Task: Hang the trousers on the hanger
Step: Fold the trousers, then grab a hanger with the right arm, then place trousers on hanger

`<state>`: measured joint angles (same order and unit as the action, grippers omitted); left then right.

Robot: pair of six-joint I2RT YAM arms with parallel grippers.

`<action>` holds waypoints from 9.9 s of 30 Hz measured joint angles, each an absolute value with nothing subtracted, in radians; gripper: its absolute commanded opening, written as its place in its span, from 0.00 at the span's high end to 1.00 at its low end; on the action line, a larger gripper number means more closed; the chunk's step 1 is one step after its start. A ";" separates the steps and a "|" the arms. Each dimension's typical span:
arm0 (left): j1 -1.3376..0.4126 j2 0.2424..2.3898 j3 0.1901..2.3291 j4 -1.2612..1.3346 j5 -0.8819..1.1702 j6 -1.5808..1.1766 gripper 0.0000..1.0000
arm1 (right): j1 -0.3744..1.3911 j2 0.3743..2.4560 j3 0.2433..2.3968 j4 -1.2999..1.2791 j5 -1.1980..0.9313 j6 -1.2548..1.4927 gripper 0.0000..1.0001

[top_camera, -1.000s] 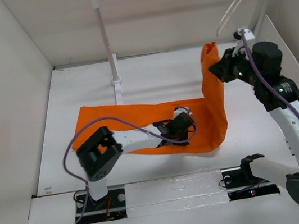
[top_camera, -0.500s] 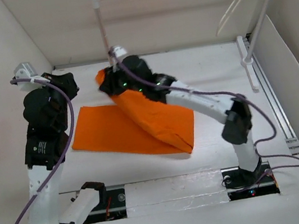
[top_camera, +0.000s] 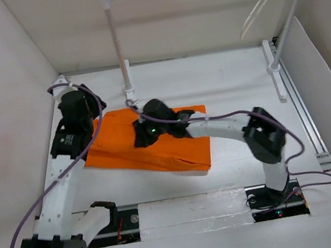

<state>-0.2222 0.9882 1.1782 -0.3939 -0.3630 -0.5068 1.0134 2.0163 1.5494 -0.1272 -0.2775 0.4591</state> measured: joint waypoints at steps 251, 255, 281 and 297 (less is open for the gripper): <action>-1.131 1.797 0.976 0.207 -0.444 -1.113 1.00 | 0.204 1.525 0.543 0.214 -0.759 0.276 1.00; -1.131 1.785 0.978 0.216 -0.436 -1.073 1.00 | 0.137 1.452 0.543 0.129 -0.788 0.234 1.00; -1.018 1.612 0.843 0.054 -0.487 -0.945 1.00 | -0.332 1.272 0.547 -0.150 -0.925 0.169 1.00; -1.010 1.611 0.894 -0.076 -0.560 -0.867 1.00 | -0.336 1.390 0.549 -0.102 -0.862 0.188 1.00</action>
<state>-1.0096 1.6108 0.8944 -0.0757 -0.5602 -0.8669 -0.3363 1.3903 0.5491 -0.1024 -0.8619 0.1883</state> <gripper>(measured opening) 0.032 0.026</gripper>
